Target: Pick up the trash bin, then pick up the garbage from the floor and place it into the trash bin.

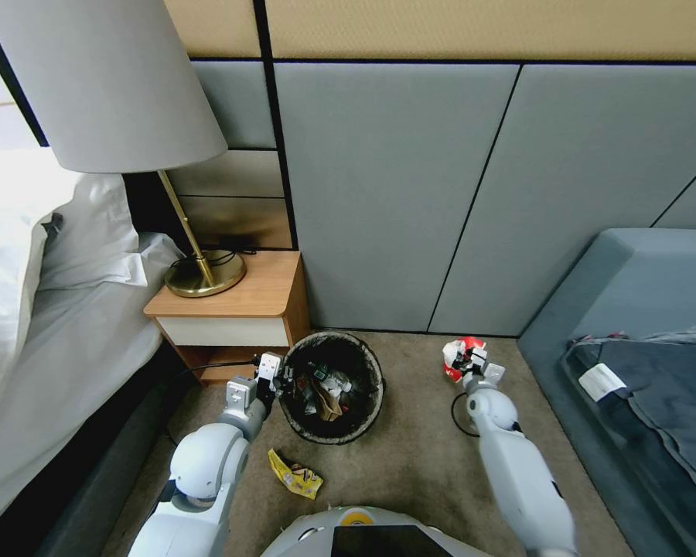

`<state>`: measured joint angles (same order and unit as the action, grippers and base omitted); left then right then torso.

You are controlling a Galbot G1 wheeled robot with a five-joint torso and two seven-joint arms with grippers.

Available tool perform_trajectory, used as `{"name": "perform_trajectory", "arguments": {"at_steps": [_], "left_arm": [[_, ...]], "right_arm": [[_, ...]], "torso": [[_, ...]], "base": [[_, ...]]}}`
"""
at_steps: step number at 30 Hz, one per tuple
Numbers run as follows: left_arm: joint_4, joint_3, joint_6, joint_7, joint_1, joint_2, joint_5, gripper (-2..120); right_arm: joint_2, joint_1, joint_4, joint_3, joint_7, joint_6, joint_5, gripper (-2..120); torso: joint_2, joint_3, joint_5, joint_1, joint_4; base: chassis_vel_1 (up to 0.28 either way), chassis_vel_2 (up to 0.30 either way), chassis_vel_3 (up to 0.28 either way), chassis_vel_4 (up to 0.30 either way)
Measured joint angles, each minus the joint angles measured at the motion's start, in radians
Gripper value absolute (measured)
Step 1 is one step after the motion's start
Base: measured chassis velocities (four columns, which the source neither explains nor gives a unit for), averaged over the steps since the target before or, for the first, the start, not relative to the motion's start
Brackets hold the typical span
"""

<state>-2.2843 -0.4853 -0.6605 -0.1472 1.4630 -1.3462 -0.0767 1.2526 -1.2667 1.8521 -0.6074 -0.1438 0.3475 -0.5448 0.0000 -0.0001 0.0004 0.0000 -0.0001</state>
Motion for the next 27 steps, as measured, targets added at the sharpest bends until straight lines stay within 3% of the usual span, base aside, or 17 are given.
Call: {"name": "perform_trajectory", "arguments": {"at_steps": [2,13,14,16,17,18,20,21,22,27], "left_arm": [[-0.001,0.0,0.0,0.0,0.001,-0.001,0.001,1],[-0.002,0.0,0.0,0.001,0.001,-0.001,0.001,1],[-0.001,-0.001,0.0,0.001,0.001,0.0,0.001,1],[0.001,-0.001,0.0,0.001,0.0,0.0,0.001,1],[0.002,-0.001,0.0,0.001,0.0,0.0,0.001,1],[0.004,-0.001,0.0,0.001,-0.002,0.0,0.0,1],[0.006,0.001,0.0,0.001,-0.004,-0.001,0.0,1],[0.007,0.002,0.0,0.001,-0.005,-0.002,0.0,1],[0.009,0.003,0.0,0.001,-0.006,-0.003,0.0,1],[0.013,0.009,0.0,0.003,-0.009,-0.008,0.003,1]], "right_arm": [[-0.005,-0.041,0.101,0.004,0.0,0.016,-0.007,0],[-0.013,-0.072,0.217,0.015,0.0,0.035,-0.018,0],[-0.022,-0.088,0.273,0.027,0.006,0.048,-0.025,0],[-0.035,-0.104,0.337,0.036,0.022,0.056,-0.029,0],[-0.047,-0.116,0.376,0.044,0.039,0.063,-0.03,0],[-0.072,-0.133,0.424,0.058,0.067,0.071,-0.03,0],[-0.1,-0.144,0.463,0.073,0.089,0.073,-0.03,0],[-0.125,-0.148,0.486,0.086,0.108,0.074,-0.03,0],[-0.151,-0.148,0.505,0.099,0.131,0.074,-0.03,0],[-0.21,-0.13,0.54,0.171,0.213,0.07,-0.03,0]], "torso": [[0.0,0.0,-0.0006,0.0,0.0001],[0.0,0.0,-0.0011,0.0,0.0005],[0.0,0.0,0.0006,0.0,-0.0001],[0.0,0.0,-0.0007,0.0,0.0003],[0.0,0.0,-0.0017,0.0,0.0001],[0.0,0.0,0.0007,0.0,0.0001],[0.0,0.0,-0.0016,0.0,0.0],[0.0,0.0,0.0002,0.0,0.0],[0.0,0.0,-0.0006,0.0,0.0],[0.0,0.0,-0.0004,0.0,0.0001]], "base": [[0.0,0.0,0.0,0.0],[0.0,0.0,0.0,0.0],[0.0,0.0,0.0,0.0],[0.0,0.0,0.0,0.0],[0.0,0.0,0.0,0.0],[0.0,0.0,0.0,0.0],[0.0,0.0,0.0,0.0],[0.0,0.0,0.0,0.0],[0.0,0.0,0.0,0.0],[0.0,0.0,0.0,0.0]]}}
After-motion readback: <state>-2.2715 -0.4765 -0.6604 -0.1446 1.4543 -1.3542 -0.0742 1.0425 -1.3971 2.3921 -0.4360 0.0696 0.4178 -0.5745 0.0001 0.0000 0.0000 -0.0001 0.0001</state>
